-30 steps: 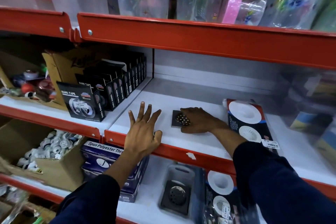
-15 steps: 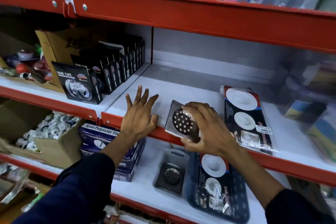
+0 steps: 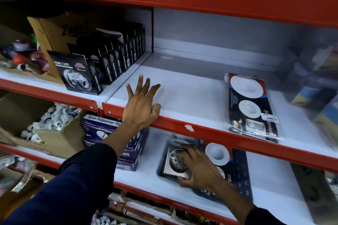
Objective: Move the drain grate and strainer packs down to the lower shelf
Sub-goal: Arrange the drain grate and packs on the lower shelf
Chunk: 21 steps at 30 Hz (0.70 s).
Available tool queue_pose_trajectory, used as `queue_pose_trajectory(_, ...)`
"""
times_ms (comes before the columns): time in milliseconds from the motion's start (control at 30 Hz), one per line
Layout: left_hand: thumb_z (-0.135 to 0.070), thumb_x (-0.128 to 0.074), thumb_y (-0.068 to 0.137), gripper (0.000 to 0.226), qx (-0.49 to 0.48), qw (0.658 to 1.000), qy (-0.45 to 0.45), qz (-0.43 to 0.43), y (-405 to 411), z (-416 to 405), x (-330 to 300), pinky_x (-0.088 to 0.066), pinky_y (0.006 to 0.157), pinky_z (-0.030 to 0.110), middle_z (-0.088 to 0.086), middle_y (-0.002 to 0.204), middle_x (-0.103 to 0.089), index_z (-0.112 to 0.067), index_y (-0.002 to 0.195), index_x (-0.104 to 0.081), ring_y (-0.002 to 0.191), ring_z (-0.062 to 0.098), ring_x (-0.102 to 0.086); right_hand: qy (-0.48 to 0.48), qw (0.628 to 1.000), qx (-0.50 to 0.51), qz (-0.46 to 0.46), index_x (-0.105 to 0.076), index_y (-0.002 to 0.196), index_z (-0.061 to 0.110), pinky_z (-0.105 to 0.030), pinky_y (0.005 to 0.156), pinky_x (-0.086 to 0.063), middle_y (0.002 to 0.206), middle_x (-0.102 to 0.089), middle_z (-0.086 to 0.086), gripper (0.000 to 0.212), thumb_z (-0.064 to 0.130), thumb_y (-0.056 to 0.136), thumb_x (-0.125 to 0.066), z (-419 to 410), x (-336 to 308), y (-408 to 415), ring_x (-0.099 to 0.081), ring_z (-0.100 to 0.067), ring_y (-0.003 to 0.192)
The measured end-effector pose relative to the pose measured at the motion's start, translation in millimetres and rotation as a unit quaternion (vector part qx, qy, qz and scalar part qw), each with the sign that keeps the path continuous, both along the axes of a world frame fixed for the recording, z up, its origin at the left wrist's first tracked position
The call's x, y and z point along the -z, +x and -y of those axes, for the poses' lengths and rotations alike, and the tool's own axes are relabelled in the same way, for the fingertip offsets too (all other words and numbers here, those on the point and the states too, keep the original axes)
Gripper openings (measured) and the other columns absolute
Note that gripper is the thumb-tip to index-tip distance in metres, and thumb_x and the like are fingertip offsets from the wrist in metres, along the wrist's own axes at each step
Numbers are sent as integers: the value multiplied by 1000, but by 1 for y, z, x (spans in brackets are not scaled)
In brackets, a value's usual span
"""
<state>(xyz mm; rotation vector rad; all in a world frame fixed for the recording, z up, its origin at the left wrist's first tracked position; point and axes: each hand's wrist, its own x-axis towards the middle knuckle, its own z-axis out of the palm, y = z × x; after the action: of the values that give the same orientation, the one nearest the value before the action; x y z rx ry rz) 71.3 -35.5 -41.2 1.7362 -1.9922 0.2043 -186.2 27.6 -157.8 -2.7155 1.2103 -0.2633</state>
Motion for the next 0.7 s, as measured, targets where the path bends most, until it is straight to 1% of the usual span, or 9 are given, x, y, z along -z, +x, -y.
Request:
queue_pose_trajectory(100,-41,-30,79,70,-2,1000,3,0,0,1,-1,-4,118,68,17,160,-27,-23,147,-31,153,28,4,64,993,65,-75,-34,140,25,-40,110,-38,149,-34,-6,81,59,73,-64,19,28,12,-34,-28,137)
queue_pose_trajectory(200,-40,-31,79,70,-3,1000,3,0,1,2,-1,-4,119,67,17,159,-28,-23,147,-32,153,28,3,114,981,90,-129,-28,144,15,-43,112,-36,150,-33,-14,86,49,76,-68,33,55,25,-31,-35,139)
queue_pose_trajectory(333,-38,-33,79,69,-4,1000,3,-3,1,3,0,-5,119,67,16,159,-29,-23,146,-32,153,27,1,123,979,78,-145,-31,142,11,-42,115,-31,148,-37,-16,87,52,74,-66,40,79,34,-34,-36,136)
queue_pose_trajectory(467,-37,-37,81,66,2,1000,6,-7,2,3,-1,-7,119,66,16,158,-30,-24,146,-33,153,28,0,95,985,51,-137,-28,148,16,-45,121,-18,160,-22,-14,88,54,77,-65,41,79,31,-20,-35,146)
queue_pose_trajectory(500,-38,-38,82,65,3,1000,6,-7,2,4,0,-6,119,66,16,158,-31,-24,146,-34,153,28,-1,87,988,44,-120,-29,148,18,-44,120,-20,161,-20,-11,84,54,80,-62,38,71,29,-20,-34,147)
queue_pose_trajectory(533,-38,-38,82,65,3,1000,5,-6,3,4,0,-6,119,66,16,158,-31,-24,146,-34,153,28,-1,75,992,39,-93,-30,148,21,-43,118,-27,161,-22,-8,78,52,82,-59,35,60,27,-22,-31,147)
queue_pose_trajectory(600,-41,-35,84,64,4,1000,-1,0,3,4,1,-6,119,67,16,158,-32,-24,146,-34,153,28,-1,22,999,21,-23,-38,143,26,-38,109,-42,155,-36,-1,61,47,87,-54,26,31,23,-36,-23,141)
queue_pose_trajectory(667,-45,-30,85,66,1,1000,-3,14,4,3,1,-6,119,67,14,158,-32,-25,147,-33,153,29,0,-70,997,-23,27,-51,131,25,-35,96,-53,137,-57,3,43,39,90,-53,16,0,20,-54,-17,124)
queue_pose_trajectory(700,-47,-28,85,66,-3,1000,-1,23,4,2,1,-5,118,67,13,159,-31,-26,148,-32,153,29,1,-117,991,-53,45,-56,124,24,-34,90,-55,127,-63,3,36,34,90,-56,11,-12,19,-58,-16,115)
